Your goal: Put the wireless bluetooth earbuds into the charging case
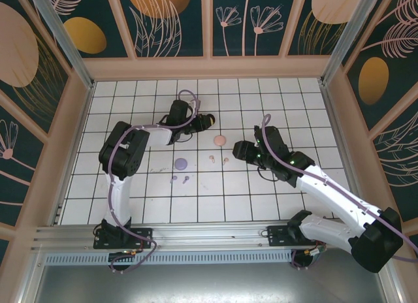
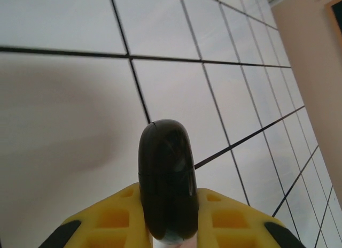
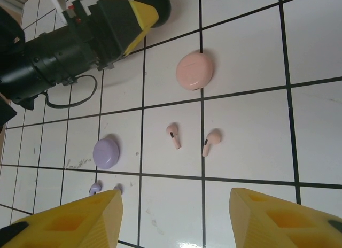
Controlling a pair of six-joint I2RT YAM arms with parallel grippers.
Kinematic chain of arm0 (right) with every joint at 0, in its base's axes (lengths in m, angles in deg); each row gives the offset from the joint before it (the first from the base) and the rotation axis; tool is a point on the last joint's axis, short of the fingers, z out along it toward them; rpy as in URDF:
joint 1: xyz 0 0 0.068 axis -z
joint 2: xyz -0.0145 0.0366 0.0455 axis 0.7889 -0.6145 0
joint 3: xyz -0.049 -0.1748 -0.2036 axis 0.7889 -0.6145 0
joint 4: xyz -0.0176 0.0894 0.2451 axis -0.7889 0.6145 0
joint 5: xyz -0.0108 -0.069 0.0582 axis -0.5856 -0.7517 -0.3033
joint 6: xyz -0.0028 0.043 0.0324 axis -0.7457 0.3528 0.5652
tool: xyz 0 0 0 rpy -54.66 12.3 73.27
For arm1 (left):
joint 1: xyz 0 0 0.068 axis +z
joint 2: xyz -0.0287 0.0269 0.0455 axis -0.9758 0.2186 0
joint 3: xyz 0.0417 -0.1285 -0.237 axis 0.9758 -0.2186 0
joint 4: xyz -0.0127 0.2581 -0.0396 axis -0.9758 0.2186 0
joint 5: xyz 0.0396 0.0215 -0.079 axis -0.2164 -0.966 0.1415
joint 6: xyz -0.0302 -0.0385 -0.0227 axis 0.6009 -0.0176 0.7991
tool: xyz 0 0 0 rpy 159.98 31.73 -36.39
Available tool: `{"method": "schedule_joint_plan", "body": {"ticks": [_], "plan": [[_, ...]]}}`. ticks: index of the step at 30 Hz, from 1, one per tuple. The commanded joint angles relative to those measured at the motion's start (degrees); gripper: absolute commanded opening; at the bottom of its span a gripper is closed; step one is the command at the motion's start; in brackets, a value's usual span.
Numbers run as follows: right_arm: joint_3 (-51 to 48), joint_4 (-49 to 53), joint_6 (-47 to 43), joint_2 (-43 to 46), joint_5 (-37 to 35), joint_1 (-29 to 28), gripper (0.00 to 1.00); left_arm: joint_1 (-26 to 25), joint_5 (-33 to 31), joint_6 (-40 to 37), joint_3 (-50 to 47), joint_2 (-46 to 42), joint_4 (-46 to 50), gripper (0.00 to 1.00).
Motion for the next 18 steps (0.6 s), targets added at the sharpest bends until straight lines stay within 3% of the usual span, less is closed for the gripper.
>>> {"method": "schedule_joint_plan", "body": {"ticks": [1, 6, 14, 18], "plan": [[2.28, 0.65, -1.5, 1.4, 0.85, -0.03, 0.57, -0.01, -1.25, 2.86, 3.04, 2.12, 6.51, 0.07], [3.54, 2.36, -2.26, 1.75, 0.86, -0.04, 0.6, 0.03, -2.03, 3.8, 5.97, 4.64, 11.63, 0.13], [6.75, 5.59, -4.32, 1.87, 0.85, 0.01, 0.64, 0.23, -4.97, 3.73, 6.86, 4.12, 14.05, 0.4], [7.68, 6.49, -4.73, 1.91, 0.77, 0.08, 0.66, 0.9, -6.53, 2.02, 6.96, 2.85, 15.89, 0.47]]}}
